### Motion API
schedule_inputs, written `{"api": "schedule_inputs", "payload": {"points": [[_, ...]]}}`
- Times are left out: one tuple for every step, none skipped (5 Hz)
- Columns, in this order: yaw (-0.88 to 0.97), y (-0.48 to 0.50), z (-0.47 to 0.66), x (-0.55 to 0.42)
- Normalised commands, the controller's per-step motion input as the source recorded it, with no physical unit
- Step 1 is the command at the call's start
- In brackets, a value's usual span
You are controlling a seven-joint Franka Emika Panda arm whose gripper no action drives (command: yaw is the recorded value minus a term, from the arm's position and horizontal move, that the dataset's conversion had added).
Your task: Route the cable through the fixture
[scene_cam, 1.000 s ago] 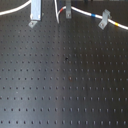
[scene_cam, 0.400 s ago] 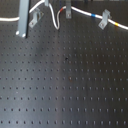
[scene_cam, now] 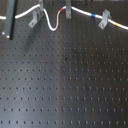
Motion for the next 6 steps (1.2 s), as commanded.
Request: {"api": "schedule_inputs", "payload": {"points": [[0.36,0.036,0.09,-0.41],[0.05,-0.02,0.05,-0.372],[-0.1,-0.083,0.17,-0.281],[-0.15,-0.107,0.1,-0.337],[-0.06,-0.042,0.07,-0.333],[0.0,-0.019,0.28,-0.299]]}}
